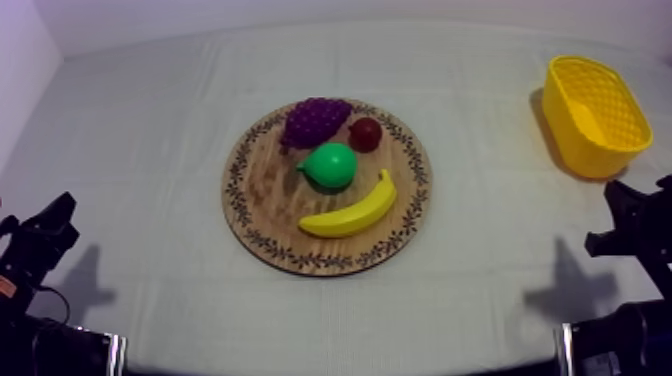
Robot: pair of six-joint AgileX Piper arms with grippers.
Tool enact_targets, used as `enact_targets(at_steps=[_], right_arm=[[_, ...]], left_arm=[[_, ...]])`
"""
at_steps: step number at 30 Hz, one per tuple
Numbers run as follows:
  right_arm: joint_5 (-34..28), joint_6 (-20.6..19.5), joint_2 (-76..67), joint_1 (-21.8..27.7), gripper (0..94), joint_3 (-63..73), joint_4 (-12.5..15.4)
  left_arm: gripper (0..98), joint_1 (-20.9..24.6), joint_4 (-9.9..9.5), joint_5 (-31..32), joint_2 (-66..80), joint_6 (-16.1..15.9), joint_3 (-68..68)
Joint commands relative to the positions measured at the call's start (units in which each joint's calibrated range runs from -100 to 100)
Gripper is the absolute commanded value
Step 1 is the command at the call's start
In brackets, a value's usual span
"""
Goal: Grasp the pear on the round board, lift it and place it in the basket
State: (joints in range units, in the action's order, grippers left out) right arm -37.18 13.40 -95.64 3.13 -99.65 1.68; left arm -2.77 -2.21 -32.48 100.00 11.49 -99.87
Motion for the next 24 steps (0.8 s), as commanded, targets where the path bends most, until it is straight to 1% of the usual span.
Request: enact_targets(at_steps=[1, 13, 21, 24], right_arm=[[0.0, 0.0, 0.0, 0.0, 0.5, 0.0, 0.0], [0.0, 0.0, 0.0, 0.0, 0.5, 0.0, 0.0], [0.0, -1.7, 0.0, -0.1, 0.4, 0.0, 0.0], [-0.5, -3.3, 0.0, -0.1, 0.3, 0.0, -0.1]], left_arm=[[0.1, 0.0, -0.02, 0.0, 0.0, 0.0, 0.0], [0.1, 0.0, -0.02, 0.0, 0.0, 0.0, 0.0], [0.1, 0.0, -0.02, 0.0, 0.0, 0.0, 0.0], [0.1, 0.0, -0.02, 0.0, 0.0, 0.0, 0.0]])
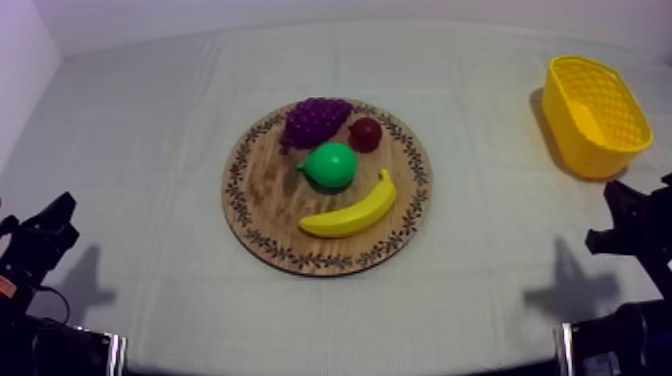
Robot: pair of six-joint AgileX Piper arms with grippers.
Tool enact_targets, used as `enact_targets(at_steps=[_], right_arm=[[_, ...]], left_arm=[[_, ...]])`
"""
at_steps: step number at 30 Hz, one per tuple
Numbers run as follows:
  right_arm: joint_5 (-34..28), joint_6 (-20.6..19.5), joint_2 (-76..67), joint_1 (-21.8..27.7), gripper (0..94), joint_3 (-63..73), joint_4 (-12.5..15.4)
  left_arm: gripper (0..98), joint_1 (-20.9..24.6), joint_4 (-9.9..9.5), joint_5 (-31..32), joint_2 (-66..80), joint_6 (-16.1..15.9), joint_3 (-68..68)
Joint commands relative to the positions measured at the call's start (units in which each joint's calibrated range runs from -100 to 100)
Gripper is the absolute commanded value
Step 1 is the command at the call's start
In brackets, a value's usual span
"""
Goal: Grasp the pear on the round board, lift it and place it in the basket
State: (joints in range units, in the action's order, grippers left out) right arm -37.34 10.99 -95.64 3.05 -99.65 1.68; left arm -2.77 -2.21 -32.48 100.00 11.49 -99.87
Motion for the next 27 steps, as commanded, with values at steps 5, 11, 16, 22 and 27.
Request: enact_targets(at_steps=[5, 11, 16, 22, 27], right_arm=[[-1.2, -2.5, 0.0, -0.1, 0.4, 0.1, -0.2], [-5.4, -2.7, 1.1, 0.1, 0.4, 5.1, 0.0], [-7.2, -1.6, 7.0, 0.1, 0.4, 14.1, 1.9], [-9.3, -0.6, 18.1, -2.2, 0.4, 25.7, 3.1], [-7.9, -3.9, 27.8, -8.7, 0.4, 33.0, -0.4]], left_arm=[[0.1, 0.0, -0.02, 0.0, 0.0, 0.0, 0.0], [0.1, 0.0, -0.02, 0.0, 0.0, 0.0, 0.0], [0.1, 0.0, -0.02, 0.0, 0.0, 0.0, 0.0], [0.1, 0.0, -0.02, 0.0, 0.0, 0.0, 0.0], [0.1, 0.0, -0.02, 0.0, 0.0, 0.0, 0.0]])
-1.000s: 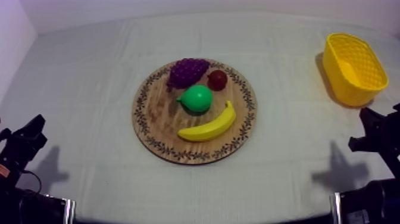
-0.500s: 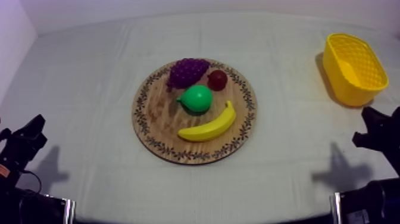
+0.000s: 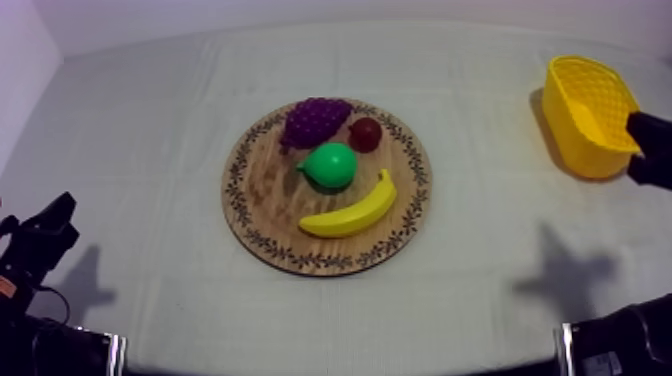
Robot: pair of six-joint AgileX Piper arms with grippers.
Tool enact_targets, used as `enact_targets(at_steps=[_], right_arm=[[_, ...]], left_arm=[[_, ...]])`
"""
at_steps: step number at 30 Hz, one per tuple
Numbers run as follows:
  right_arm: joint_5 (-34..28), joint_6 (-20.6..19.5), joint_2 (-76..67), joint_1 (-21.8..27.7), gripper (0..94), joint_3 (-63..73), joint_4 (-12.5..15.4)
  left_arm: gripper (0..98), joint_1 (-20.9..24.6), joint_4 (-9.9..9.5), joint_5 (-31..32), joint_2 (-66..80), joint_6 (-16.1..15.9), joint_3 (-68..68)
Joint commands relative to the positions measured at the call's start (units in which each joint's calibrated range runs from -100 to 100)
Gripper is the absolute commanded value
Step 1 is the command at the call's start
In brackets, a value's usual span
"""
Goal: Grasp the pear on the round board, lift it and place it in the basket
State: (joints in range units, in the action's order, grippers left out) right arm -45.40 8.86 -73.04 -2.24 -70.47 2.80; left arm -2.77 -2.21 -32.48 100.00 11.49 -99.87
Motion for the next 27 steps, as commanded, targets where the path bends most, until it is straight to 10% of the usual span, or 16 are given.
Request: enact_targets(at_steps=[1, 11, 20, 27], right_arm=[[0.3, -2.8, 7.4, -4.8, 0.4, 5.4, -2.4], [2.2, 0.8, 29.4, -11.5, 0.4, 20.5, 0.5], [-1.5, 15.6, 43.6, -12.0, 10.4, 27.1, 14.3], [-2.8, 17.5, 52.6, -15.7, 27.1, 31.4, 16.0]], left_arm=[[0.1, 0.0, -0.02, 0.0, 0.0, 0.0, 0.0], [0.1, 0.0, -0.02, 0.0, 0.0, 0.0, 0.0], [0.1, 0.0, -0.02, 0.0, 0.0, 0.0, 0.0], [0.1, 0.0, -0.02, 0.0, 0.0, 0.0, 0.0]])
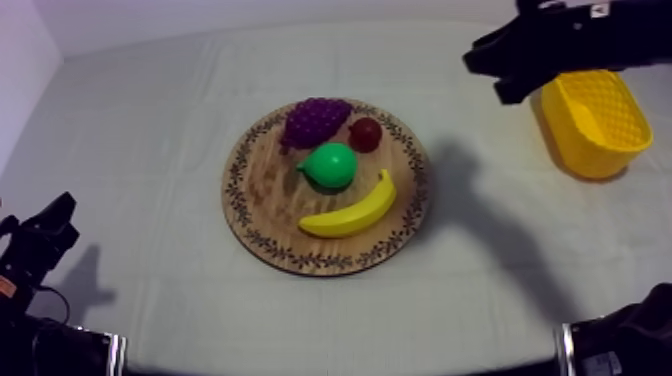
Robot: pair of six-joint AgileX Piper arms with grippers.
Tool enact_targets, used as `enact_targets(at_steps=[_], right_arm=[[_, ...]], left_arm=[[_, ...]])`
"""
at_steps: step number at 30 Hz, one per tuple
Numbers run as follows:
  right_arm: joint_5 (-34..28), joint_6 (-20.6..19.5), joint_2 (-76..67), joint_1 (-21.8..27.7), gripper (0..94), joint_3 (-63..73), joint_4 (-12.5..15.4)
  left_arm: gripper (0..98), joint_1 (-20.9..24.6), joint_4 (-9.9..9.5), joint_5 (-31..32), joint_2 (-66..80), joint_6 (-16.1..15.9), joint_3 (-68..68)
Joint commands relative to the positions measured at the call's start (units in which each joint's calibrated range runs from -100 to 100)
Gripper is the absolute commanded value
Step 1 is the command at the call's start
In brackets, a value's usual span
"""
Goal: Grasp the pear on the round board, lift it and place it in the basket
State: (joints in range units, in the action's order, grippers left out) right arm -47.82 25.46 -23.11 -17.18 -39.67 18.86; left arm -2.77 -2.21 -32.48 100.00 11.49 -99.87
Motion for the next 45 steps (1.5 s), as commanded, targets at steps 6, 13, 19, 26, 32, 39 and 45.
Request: enact_targets(at_steps=[6, 13, 19, 26, 32, 39, 45], right_arm=[[-0.7, 1.8, 9.2, -3.9, 42.7, 2.7, -0.7], [-0.8, -1.5, 16.7, -7.3, 56.9, 5.6, -4.3], [-0.1, -2.2, 22.4, -8.9, 61.2, 7.9, -5.8], [1.4, -4.8, 29.9, -10.9, 67.0, 12.4, -8.7], [2.8, -6.4, 36.3, -12.0, 69.0, 16.4, -10.2], [3.1, -9.4, 43.9, -12.7, 72.0, 21.4, -13.2], [2.8, -11.1, 49.3, -12.8, 72.8, 26.1, -14.7]], left_arm=[[0.1, 0.0, -0.02, 0.0, 0.0, 0.0, 0.0], [0.1, 0.0, -0.02, 0.0, 0.0, 0.0, 0.0], [0.1, 0.0, -0.02, 0.0, 0.0, 0.0, 0.0], [0.1, 0.0, -0.02, 0.0, 0.0, 0.0, 0.0], [0.1, 0.0, -0.02, 0.0, 0.0, 0.0, 0.0], [0.1, 0.0, -0.02, 0.0, 0.0, 0.0, 0.0], [0.1, 0.0, -0.02, 0.0, 0.0, 0.0, 0.0]])
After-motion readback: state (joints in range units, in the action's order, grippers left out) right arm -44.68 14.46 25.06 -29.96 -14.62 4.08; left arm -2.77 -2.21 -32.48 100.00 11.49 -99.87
